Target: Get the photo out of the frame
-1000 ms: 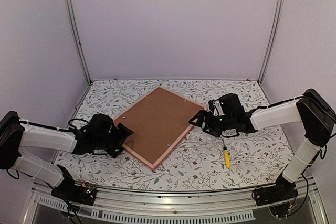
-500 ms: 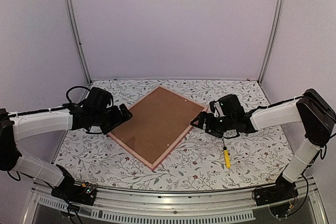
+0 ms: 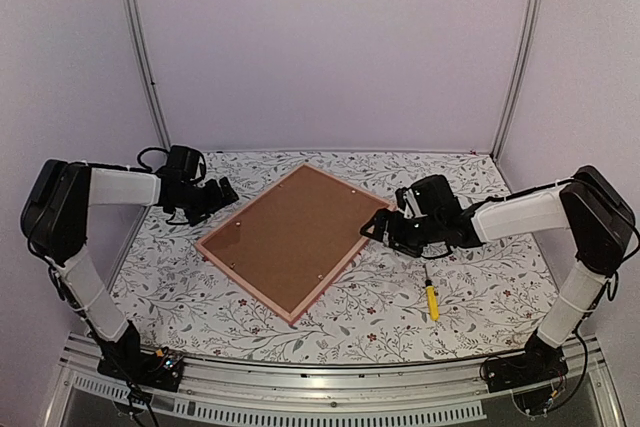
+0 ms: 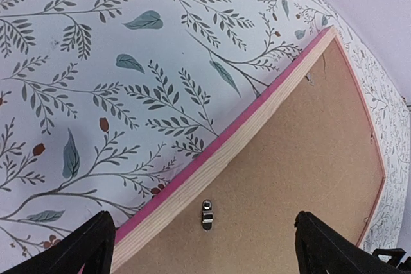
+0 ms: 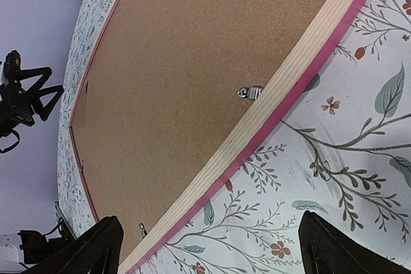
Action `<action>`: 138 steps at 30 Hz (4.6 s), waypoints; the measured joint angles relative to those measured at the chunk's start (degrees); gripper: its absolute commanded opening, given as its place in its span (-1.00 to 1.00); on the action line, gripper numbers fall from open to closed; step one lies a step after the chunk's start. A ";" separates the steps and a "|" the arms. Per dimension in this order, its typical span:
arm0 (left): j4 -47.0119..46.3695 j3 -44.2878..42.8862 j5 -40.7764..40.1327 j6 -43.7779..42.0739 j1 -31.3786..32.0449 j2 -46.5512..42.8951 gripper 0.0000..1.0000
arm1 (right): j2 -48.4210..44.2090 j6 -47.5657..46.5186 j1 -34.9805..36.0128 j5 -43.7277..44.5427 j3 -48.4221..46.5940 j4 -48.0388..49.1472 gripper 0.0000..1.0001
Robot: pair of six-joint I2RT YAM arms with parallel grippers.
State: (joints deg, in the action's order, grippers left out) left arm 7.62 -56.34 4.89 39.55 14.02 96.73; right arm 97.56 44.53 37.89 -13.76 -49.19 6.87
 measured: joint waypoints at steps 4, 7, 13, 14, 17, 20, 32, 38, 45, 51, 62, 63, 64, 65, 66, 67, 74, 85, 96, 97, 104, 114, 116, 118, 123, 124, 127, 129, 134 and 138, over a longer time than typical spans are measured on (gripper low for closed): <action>-2.49 -2.67 3.58 -1.70 -2.25 6.29 0.99 | 1.77 -0.59 0.04 0.09 -1.62 -0.09 0.98; -3.65 -4.02 5.57 -2.51 -2.80 9.64 0.99 | 2.99 -0.83 0.07 0.13 -2.67 -0.31 0.98; -5.18 -4.59 7.91 -3.21 -2.84 12.28 0.99 | 4.94 -1.11 0.11 0.15 -4.00 -0.46 0.98; -5.42 -4.59 8.11 -3.15 -2.84 12.33 0.99 | 5.07 -1.11 0.11 0.15 -4.00 -0.46 0.98; -5.86 -4.59 8.63 -3.15 -2.84 12.46 0.99 | 5.31 -1.18 0.11 0.15 -4.02 -0.46 0.98; -6.84 -4.59 9.07 -3.15 -2.84 12.79 0.99 | 5.57 -1.36 0.11 0.13 -4.02 -0.46 0.98; -8.96 -4.31 9.64 -2.89 -1.79 13.33 0.99 | 7.19 -1.92 0.11 0.13 -5.33 -0.48 0.98; -11.30 -2.25 7.87 -2.45 1.68 12.52 0.99 | 9.14 -2.10 0.11 0.13 -7.41 -0.72 0.98; -12.02 3.30 4.66 -0.63 8.33 8.11 0.99 | 9.99 -3.45 -0.39 2.12 -9.31 -3.63 0.98; -12.35 8.00 1.75 2.34 14.78 4.11 0.99 | 10.19 -4.72 -2.45 3.91 -9.44 -5.20 0.98; -12.41 11.52 -0.76 7.02 22.34 0.72 0.99 | 10.19 -7.43 -3.93 7.78 -10.58 -8.35 0.98; -12.41 11.91 -0.61 7.41 22.67 0.33 0.99 | 10.19 -7.74 -3.93 7.89 -10.82 -9.05 0.98; -12.41 12.20 -0.48 7.63 22.91 0.04 0.99 | 10.19 -8.00 -3.93 7.93 -11.17 -9.73 0.98; -12.35 12.50 -0.35 7.96 23.23 -0.33 0.99 | 10.21 -8.22 -3.93 7.98 -11.45 -10.34 0.98; -12.33 12.87 -0.20 8.33 23.54 -0.66 0.99 | 10.23 -8.44 -3.93 8.04 -11.80 -11.04 0.98; -12.33 13.22 -0.04 8.66 23.89 -1.01 0.99 | 10.32 -8.63 -3.93 8.11 -12.28 -11.87 0.98; -12.22 15.52 -0.07 10.47 26.29 -3.32 0.99 | 13.49 -10.58 -4.02 8.94 -17.70 -16.13 0.98; -8.41 17.18 -2.19 10.69 26.62 -9.16 0.99 | 14.51 -11.91 -3.15 9.05 -21.53 -19.82 0.98; -5.16 14.67 -2.49 5.64 21.79 -12.81 0.99 | 3.58 -12.50 -2.75 16.22 -18.60 -27.28 0.98; -5.16 14.14 -2.23 5.14 21.64 -12.83 0.99 | 1.73 -12.44 -2.75 16.63 -17.22 -27.76 0.98; -5.53 9.64 0.22 2.75 21.57 -12.72 0.99 | -7.08 -9.99 -1.40 19.15 -8.22 -34.69 0.98; -6.08 3.87 4.24 0.96 21.57 -9.86 0.99 | -19.28 -2.89 5.64 19.63 2.56 -43.30 0.79; -6.08 3.69 4.57 0.96 21.57 -9.81 0.99 | -19.69 -2.23 6.23 19.63 3.30 -43.23 0.72; -6.05 3.34 4.98 0.96 21.57 -9.66 0.99 | -21.05 -0.96 7.37 19.43 5.81 -43.08 0.64; -6.49 3.10 5.22 1.18 21.57 -9.46 0.99 | -22.36 1.64 10.21 19.12 9.99 -43.28 0.38; -6.71 3.10 5.22 1.22 21.57 -9.35 0.99 | -22.38 2.19 10.64 19.12 10.58 -43.23 0.35; -7.43 3.02 5.44 1.86 21.57 -8.81 0.99 | -22.36 3.32 11.89 19.08 11.76 -43.23 0.25; -7.82 2.99 5.75 2.29 21.57 -8.37 0.99 | -22.08 3.91 12.61 19.10 11.89 -43.08 0.18; -8.26 2.64 6.64 3.17 21.57 -7.54 0.99 | -20.50 4.81 14.45 19.23 11.89 -41.64 -0.01; -8.63 2.25 7.10 3.89 21.57 -7.30 0.99 | -18.29 5.33 15.32 19.61 11.72 -41.35 -0.12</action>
State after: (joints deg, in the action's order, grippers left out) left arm -1.02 -54.08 11.99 43.44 35.59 89.43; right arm 79.26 49.87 53.21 5.85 -37.47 -34.48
